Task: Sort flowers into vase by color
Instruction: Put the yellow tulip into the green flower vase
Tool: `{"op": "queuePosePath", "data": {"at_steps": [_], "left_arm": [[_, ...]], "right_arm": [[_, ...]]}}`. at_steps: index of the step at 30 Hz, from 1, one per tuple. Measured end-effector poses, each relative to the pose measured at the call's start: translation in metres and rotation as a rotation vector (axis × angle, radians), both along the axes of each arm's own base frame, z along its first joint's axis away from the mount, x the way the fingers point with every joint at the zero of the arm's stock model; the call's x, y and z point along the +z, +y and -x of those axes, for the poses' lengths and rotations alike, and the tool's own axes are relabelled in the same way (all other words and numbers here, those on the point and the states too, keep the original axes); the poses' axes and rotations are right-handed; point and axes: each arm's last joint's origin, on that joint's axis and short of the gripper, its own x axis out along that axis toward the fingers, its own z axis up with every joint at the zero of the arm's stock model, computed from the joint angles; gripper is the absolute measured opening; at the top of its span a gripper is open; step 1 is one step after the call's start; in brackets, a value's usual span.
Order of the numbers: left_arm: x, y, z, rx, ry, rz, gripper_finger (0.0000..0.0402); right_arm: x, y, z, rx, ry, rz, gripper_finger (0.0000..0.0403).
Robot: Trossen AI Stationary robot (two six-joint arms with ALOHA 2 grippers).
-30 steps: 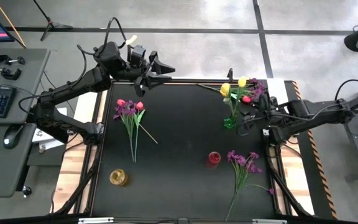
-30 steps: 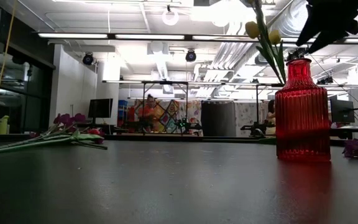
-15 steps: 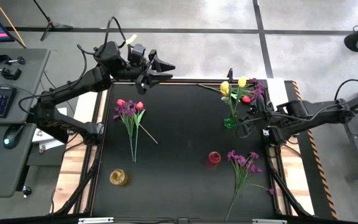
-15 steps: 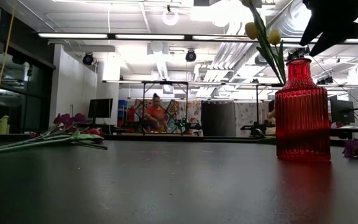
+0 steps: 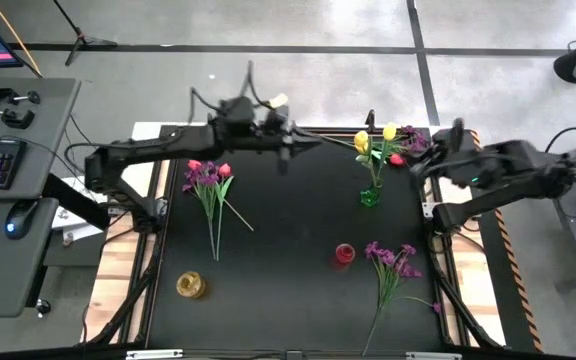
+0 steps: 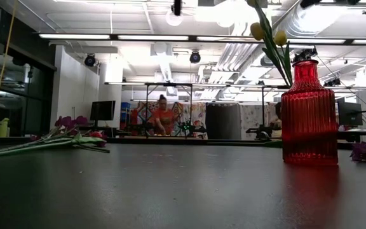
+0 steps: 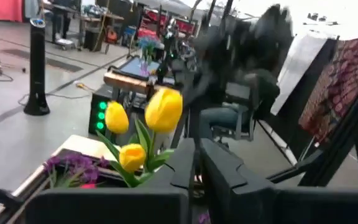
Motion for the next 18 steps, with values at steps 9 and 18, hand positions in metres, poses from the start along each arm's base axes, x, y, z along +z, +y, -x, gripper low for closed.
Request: {"op": "queuePosePath", "data": {"at_steps": [9, 18], "left_arm": [[-0.016, -0.008, -0.046, 0.081, -0.001, -0.189, 0.0], [-0.017, 0.004, -0.081, 0.092, 0.058, -0.215, 0.0]], "right_arm": [[0.024, -0.004, 0.013, -0.028, -0.043, 0.098, 0.0002], [0.018, -0.003, 0.007, -0.045, 0.019, 0.086, 0.0]]}}
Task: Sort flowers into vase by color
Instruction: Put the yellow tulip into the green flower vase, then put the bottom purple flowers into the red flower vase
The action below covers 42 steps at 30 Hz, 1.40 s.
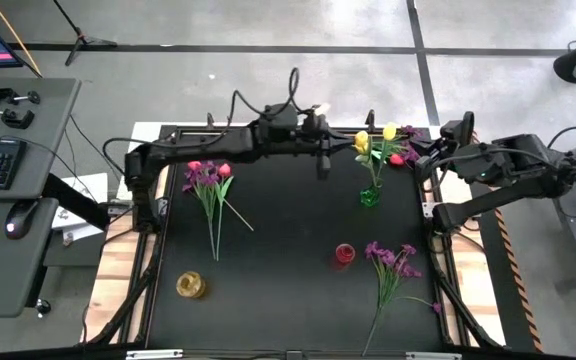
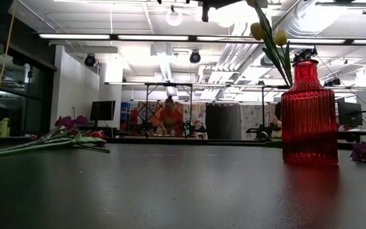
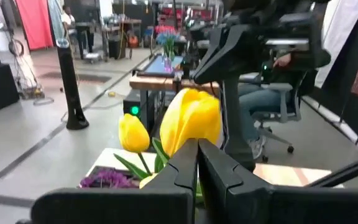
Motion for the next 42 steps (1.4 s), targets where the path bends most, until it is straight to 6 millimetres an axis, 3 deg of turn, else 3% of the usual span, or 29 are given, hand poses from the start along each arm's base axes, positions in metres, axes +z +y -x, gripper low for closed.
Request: {"op": "queuePosePath", "data": {"at_steps": [10, 20, 31, 34, 39, 42], "left_arm": [[0.005, 0.005, -0.02, 0.015, -0.036, -0.027, 0.0], [-0.01, 0.0, -0.042, -0.036, -0.025, -0.021, 0.0], [-0.007, -0.001, -0.044, -0.046, -0.077, -0.01, 0.0], [0.016, -0.004, -0.03, -0.054, -0.117, -0.016, 0.0], [0.083, -0.009, 0.031, -0.042, -0.13, -0.128, 0.0], [0.099, -0.014, 0.06, -0.043, -0.041, -0.15, 0.0]], "right_arm": [[-0.003, 0.002, -0.01, 0.001, 0.032, 0.003, 0.0], [-0.003, 0.002, -0.011, 0.002, 0.035, 0.01, 0.0], [-0.001, 0.001, -0.01, -0.035, 0.012, 0.042, 0.0], [0.003, 0.001, -0.01, -0.028, -0.028, 0.042, 0.0], [0.006, 0.003, -0.013, 0.058, -0.056, 0.007, 0.0], [0.004, 0.006, -0.019, 0.103, -0.032, -0.034, 0.0]]}}
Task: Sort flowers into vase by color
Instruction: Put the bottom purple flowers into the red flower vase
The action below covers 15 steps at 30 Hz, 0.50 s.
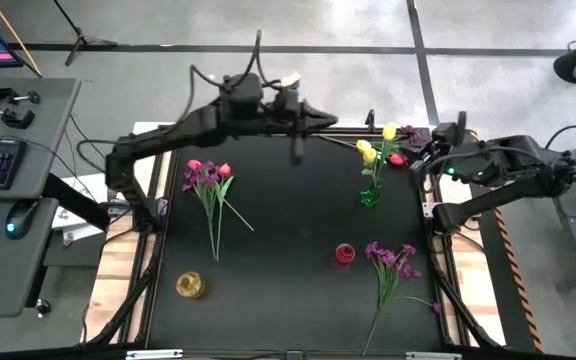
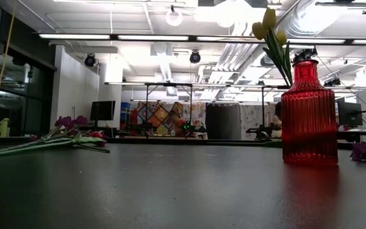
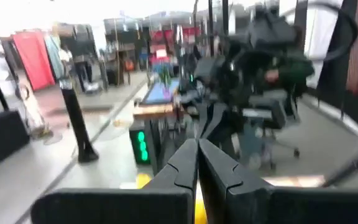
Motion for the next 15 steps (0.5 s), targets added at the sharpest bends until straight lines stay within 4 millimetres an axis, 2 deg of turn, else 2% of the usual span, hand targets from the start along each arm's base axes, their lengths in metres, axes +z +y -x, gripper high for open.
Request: {"op": "queuePosePath", "data": {"at_steps": [6, 8, 11, 15], "left_arm": [[0.011, -0.021, 0.044, -0.068, 0.098, 0.015, 0.0], [0.0, -0.026, 0.049, -0.096, 0.128, 0.028, 0.0], [-0.029, -0.031, 0.048, -0.105, 0.188, 0.09, 0.0], [-0.058, -0.036, 0.055, -0.105, 0.174, 0.197, 0.0]], "right_arm": [[-0.008, 0.007, -0.022, 0.092, 0.083, -0.064, 0.0], [-0.013, 0.01, -0.03, 0.117, 0.126, -0.087, 0.0001], [-0.025, 0.014, -0.043, 0.129, 0.228, -0.162, 0.0012], [-0.056, 0.026, -0.054, 0.135, 0.395, -0.308, 0.0055]]}}
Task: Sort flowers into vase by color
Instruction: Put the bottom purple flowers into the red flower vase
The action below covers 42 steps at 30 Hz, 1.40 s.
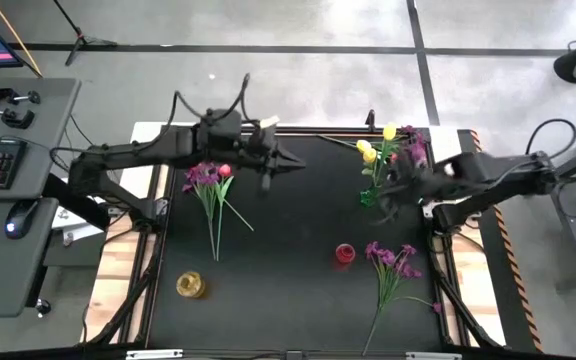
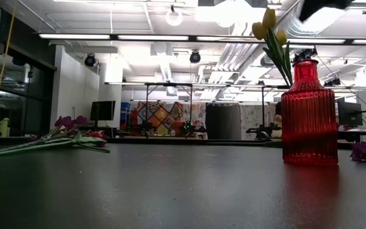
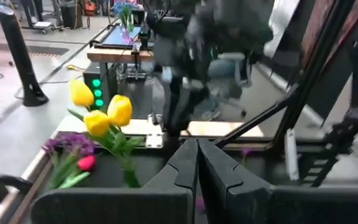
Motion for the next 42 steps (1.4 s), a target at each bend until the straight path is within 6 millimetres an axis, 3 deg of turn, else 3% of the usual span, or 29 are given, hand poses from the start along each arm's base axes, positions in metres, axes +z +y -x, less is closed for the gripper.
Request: {"op": "queuePosePath", "data": {"at_steps": [6, 12, 18, 23, 31, 42], "left_arm": [[-0.034, -0.001, 0.009, 0.025, -0.014, 0.118, 0.0], [-0.033, 0.003, 0.018, 0.051, -0.025, 0.121, 0.0], [-0.031, 0.009, 0.02, 0.071, -0.041, 0.113, 0.0], [-0.031, 0.01, 0.02, 0.076, -0.036, 0.12, 0.0], [-0.032, 0.01, 0.02, 0.076, -0.035, 0.122, 0.0], [-0.032, 0.01, 0.02, 0.077, -0.034, 0.13, 0.0]], "right_arm": [[-0.071, 0.041, 0.003, -0.09, 0.155, -0.361, 0.0154], [-0.137, 0.093, 0.011, -0.354, 0.207, -0.762, 0.0226], [-0.184, 0.134, 0.013, -0.521, 0.202, -1.042, 0.0247], [-0.205, 0.153, 0.01, -0.546, 0.307, -1.006, 0.0248], [-0.231, 0.172, -0.011, -0.604, 0.413, -0.932, 0.0248], [-0.234, 0.176, -0.028, -0.691, 0.464, -0.823, 0.0246]]}}
